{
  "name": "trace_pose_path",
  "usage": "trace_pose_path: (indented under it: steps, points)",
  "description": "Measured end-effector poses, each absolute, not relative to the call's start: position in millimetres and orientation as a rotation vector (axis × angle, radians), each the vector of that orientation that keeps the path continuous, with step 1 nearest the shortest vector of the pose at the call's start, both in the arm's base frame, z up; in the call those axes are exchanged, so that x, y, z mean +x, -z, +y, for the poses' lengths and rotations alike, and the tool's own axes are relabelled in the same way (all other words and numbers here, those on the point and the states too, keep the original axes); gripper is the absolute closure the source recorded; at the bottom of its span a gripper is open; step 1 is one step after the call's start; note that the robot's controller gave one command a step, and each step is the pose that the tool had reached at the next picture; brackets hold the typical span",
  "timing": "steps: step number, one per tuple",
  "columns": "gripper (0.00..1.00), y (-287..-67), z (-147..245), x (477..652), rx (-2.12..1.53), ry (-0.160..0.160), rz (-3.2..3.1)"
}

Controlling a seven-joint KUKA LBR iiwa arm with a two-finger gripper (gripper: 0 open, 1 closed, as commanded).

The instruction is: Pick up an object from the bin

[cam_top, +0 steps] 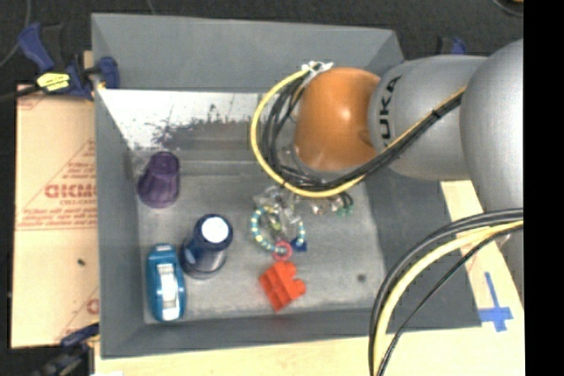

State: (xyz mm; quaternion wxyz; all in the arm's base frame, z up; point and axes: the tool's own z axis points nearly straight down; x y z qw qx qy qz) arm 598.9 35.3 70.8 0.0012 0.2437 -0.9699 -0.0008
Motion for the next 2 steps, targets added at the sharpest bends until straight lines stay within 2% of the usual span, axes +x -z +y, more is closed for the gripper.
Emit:
trace_pose_path:
  steps: [2]
  points:
    - [1.0,-117,21,605.4,0.756,-0.001,-3.057]
